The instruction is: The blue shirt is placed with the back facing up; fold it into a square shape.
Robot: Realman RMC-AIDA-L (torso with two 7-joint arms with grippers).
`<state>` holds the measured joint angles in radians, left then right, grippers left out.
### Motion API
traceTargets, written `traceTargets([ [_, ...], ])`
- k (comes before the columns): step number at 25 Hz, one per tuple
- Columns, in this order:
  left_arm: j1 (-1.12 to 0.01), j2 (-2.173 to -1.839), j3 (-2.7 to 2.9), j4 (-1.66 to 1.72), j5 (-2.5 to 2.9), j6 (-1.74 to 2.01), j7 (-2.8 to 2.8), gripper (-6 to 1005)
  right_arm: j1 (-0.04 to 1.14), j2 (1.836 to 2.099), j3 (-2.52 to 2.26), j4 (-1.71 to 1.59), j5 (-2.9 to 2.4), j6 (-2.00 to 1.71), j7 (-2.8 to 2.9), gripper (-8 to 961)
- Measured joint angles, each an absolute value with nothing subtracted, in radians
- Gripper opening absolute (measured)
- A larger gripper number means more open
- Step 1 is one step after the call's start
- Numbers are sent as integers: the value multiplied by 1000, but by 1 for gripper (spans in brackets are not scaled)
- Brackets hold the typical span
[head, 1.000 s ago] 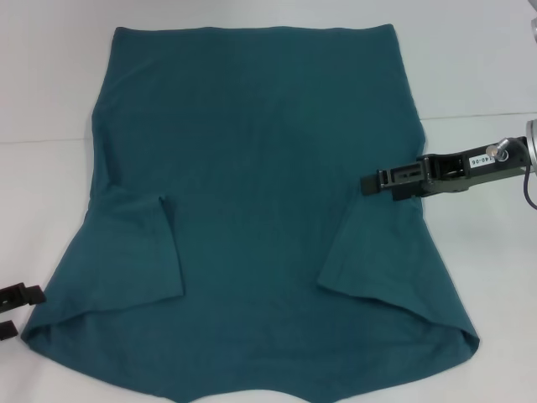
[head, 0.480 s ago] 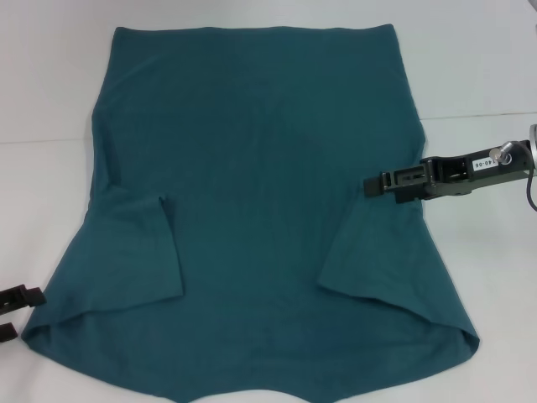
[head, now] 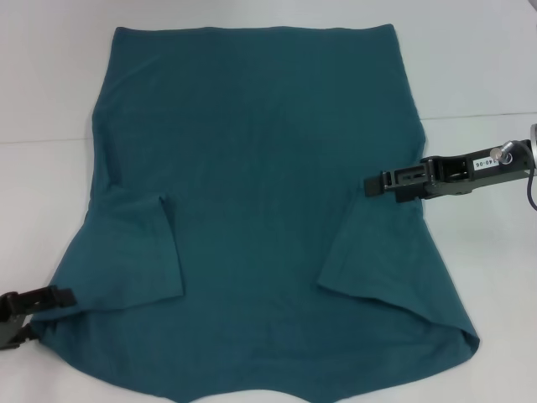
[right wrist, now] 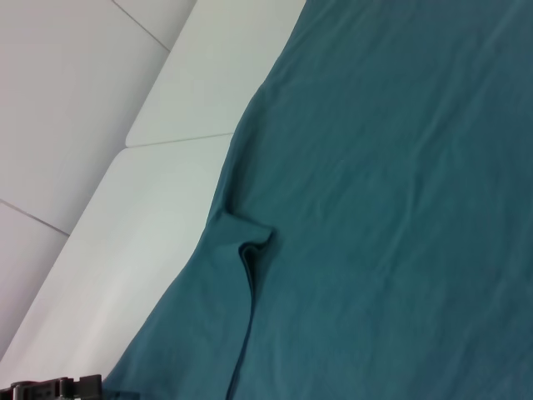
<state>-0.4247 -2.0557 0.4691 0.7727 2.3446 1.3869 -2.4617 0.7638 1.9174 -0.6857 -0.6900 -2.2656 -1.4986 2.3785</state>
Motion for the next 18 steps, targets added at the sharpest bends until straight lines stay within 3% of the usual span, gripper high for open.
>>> traceTargets([
  [18,-472,-2052,468,747,2340,1368,-2484,886,755,1916,-674,-693,-2264,-1499,2375,924],
])
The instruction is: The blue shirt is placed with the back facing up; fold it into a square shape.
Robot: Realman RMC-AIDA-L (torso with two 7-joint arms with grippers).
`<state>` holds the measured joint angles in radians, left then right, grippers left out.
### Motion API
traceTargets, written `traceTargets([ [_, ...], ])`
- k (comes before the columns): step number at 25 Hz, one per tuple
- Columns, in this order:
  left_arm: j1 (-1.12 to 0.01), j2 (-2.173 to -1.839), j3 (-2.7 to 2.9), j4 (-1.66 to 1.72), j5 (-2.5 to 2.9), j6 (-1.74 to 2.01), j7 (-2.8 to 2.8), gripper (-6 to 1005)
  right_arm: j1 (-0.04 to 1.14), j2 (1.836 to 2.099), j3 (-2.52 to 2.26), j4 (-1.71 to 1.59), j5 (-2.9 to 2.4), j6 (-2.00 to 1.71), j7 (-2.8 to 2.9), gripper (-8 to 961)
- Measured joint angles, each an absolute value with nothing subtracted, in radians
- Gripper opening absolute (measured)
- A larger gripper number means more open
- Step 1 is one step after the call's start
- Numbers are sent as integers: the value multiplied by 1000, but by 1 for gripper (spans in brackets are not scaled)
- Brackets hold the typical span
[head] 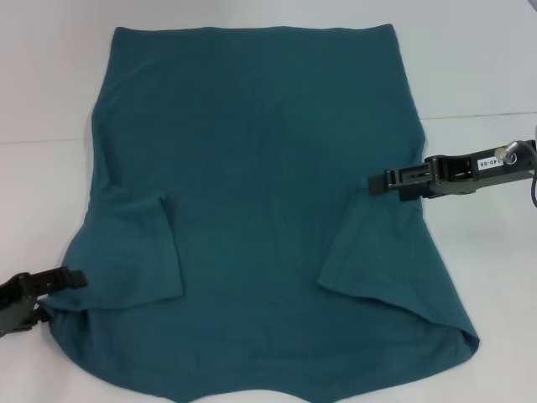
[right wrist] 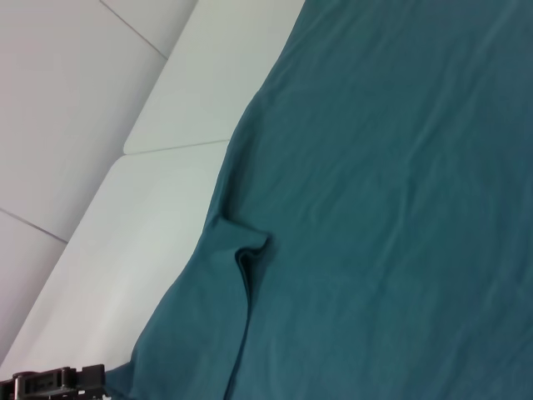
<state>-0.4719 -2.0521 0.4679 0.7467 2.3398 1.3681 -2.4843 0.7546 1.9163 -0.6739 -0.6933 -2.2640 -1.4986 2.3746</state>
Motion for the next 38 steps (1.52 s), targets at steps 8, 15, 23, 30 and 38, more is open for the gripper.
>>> traceTargets([
  [8,-465,-2051,468,748,2348,1343,-2508,868,752,1916,-667,-696,-2264,-1499,2375,925],
  [15,-470,-2053,473,749,2353,1341,-2498,745,752,1916,-663,-696,-2264,-1498,2375,924],
  [23,-469,-2052,472,746,2357,1347,-2490,576,751,1916,-660,-696,-2264,-1500,2374,925],
  [30,-468,-2051,473,750,2358,1348,-2490,387,746,1916,-649,-693,-2264,-1500,2373,925],
  [38,-469,-2050,467,751,2351,1370,-2474,113,726,1914,-619,-696,-2265,-1496,2373,925],
])
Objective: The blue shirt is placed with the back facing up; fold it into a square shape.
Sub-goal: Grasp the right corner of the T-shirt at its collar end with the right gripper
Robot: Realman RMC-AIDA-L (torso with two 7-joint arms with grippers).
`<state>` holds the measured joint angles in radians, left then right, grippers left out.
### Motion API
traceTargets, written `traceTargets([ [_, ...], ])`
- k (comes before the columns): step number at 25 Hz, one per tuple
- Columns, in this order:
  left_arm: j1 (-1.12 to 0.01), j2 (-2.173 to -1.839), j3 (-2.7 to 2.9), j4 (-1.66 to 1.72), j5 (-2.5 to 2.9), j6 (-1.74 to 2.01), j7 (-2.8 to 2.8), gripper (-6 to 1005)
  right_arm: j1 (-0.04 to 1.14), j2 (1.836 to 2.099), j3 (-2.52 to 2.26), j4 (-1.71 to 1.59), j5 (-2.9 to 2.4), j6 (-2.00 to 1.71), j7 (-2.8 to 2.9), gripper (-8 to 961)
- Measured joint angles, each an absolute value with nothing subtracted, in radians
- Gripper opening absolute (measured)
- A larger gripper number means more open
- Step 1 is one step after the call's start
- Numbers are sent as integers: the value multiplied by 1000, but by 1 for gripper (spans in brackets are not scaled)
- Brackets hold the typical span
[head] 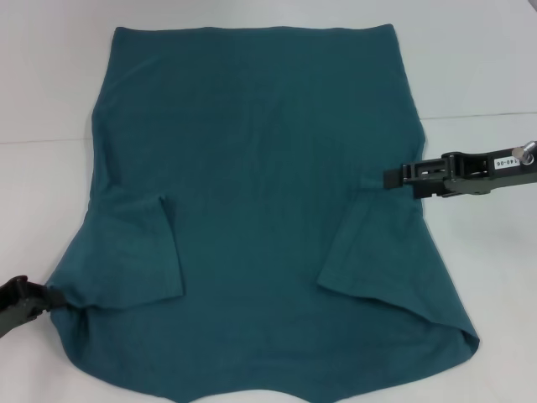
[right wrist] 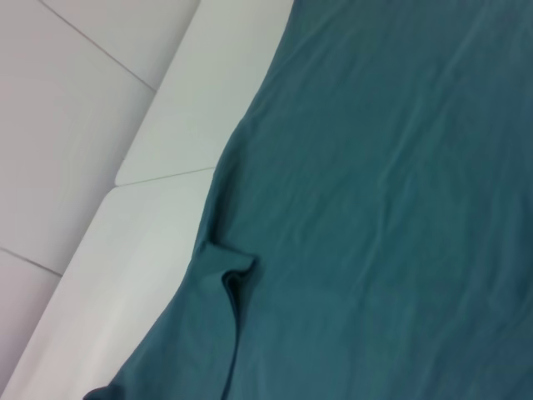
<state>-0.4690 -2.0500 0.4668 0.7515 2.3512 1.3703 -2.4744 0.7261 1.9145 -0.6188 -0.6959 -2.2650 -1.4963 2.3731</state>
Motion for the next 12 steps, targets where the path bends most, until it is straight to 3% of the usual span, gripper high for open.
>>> traceTargets([
  [7,-472,-2045,449,751,2306,1441,-2435,-3,717,1899,-632,-697,-2271,-1498,2367,925],
  [12,-473,-2043,449,754,2284,1456,-2428,1,711,1876,-674,-698,-2293,-1559,2371,924],
])
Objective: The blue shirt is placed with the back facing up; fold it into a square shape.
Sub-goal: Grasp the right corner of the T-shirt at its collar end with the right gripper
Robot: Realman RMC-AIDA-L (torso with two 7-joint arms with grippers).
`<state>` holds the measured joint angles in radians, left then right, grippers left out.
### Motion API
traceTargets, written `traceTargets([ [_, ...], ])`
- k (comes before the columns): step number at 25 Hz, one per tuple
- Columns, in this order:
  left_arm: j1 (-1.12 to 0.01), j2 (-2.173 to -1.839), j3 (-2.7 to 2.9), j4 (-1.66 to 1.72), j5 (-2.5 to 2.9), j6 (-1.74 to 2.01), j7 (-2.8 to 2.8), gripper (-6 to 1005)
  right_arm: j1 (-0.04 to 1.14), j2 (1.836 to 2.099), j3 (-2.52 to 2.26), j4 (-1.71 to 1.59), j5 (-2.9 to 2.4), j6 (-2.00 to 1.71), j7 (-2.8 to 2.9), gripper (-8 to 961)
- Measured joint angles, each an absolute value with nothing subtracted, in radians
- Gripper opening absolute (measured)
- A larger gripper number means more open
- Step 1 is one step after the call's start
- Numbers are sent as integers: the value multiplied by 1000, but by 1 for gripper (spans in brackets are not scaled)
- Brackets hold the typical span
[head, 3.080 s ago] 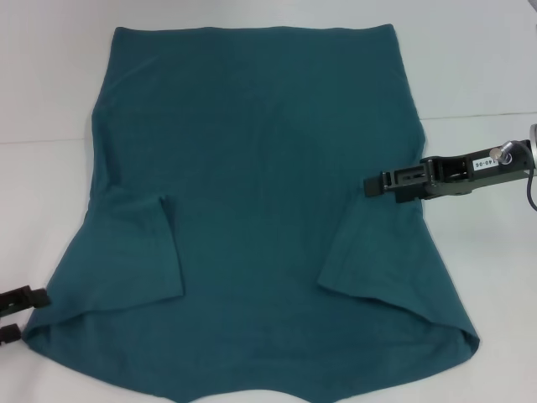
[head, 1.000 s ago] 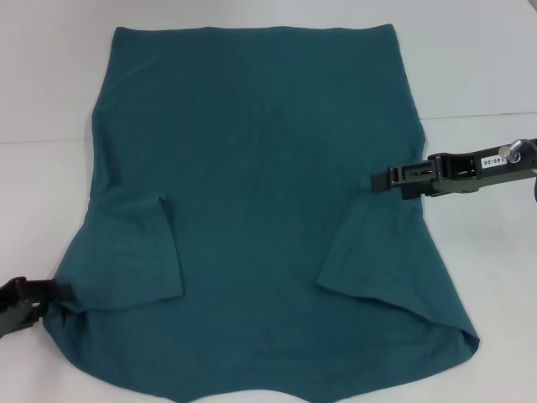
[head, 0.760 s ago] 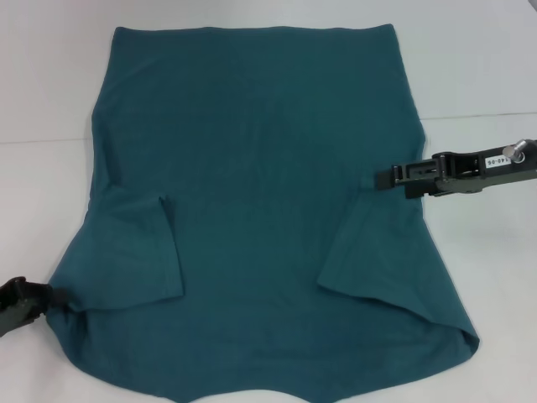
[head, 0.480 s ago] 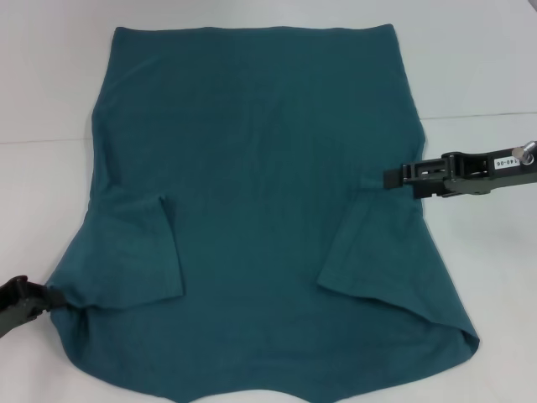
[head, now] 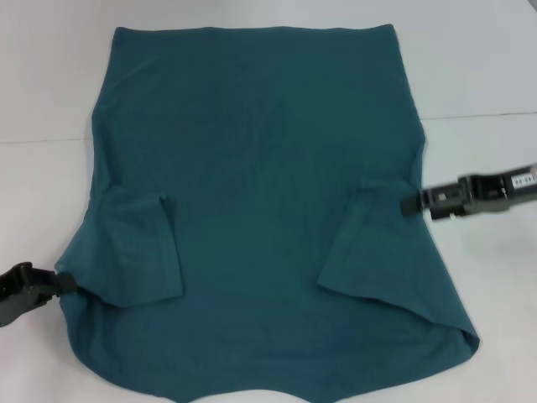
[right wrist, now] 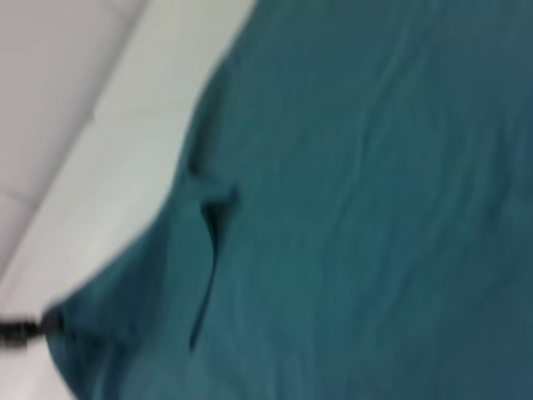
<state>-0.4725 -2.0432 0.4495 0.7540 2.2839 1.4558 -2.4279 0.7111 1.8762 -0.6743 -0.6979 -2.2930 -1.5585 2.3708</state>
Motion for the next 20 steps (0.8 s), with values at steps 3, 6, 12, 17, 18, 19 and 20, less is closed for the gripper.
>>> traceTargets([
  [3,-473,-2042,449,754,2284,1452,-2425,1,711,1866,-691,-698,-2350,-1626,2399,924],
  [6,-474,-2042,450,752,2284,1442,-2424,1,709,1863,-687,-701,-2390,-1669,2418,924],
  [12,-477,-2042,450,749,2285,1433,-2424,0,697,1846,-691,-701,-2484,-1714,2437,924],
  [17,-477,-2042,450,747,2286,1423,-2425,0,695,1849,-692,-701,-2540,-1721,2402,924],
  [18,-477,-2042,451,747,2287,1421,-2425,0,694,1853,-691,-701,-2543,-1720,2386,924],
  [19,-477,-2043,452,747,2288,1419,-2425,0,691,1855,-692,-701,-2544,-1717,2375,924],
  [20,-477,-2043,452,747,2289,1418,-2426,0,689,1858,-695,-701,-2545,-1715,2365,924],
])
